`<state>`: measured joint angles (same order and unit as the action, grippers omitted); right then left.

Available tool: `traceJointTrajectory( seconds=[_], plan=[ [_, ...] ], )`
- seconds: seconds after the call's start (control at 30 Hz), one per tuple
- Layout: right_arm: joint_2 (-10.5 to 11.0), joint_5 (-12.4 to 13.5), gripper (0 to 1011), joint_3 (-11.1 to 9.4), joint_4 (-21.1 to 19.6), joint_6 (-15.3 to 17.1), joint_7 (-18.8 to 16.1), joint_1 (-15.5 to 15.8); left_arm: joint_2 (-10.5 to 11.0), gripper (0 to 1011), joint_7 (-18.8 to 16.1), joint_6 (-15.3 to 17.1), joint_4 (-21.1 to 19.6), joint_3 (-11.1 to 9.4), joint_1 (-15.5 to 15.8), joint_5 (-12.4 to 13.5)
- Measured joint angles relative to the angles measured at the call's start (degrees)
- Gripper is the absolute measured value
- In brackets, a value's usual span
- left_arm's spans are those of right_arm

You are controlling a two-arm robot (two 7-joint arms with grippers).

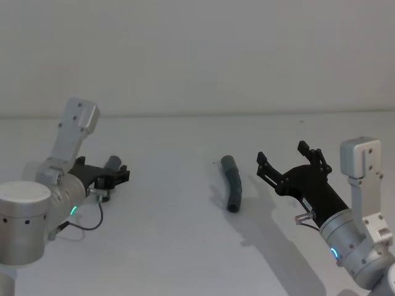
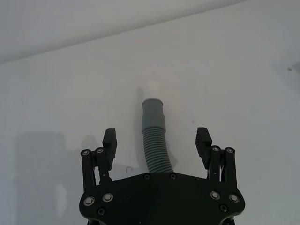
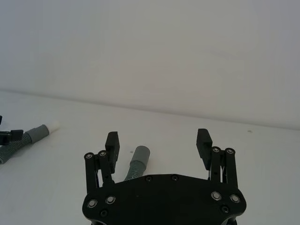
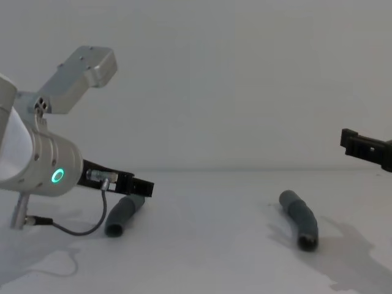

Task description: Use both hands to pick up one end of the pipe from the table, align the ends, and insert them.

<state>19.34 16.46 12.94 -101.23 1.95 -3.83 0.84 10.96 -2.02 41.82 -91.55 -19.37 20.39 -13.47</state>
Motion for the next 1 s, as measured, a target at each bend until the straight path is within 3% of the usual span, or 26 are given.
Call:
traceJointTrajectory(
  seconds=[1.0],
  plan=[
    [0.0,0.0,1000,0.0,0.0,0.0,0.0,0.0,-0.7,1002,2.5,-0.9,5.6,0.0,1.1,0.8]
  ],
)
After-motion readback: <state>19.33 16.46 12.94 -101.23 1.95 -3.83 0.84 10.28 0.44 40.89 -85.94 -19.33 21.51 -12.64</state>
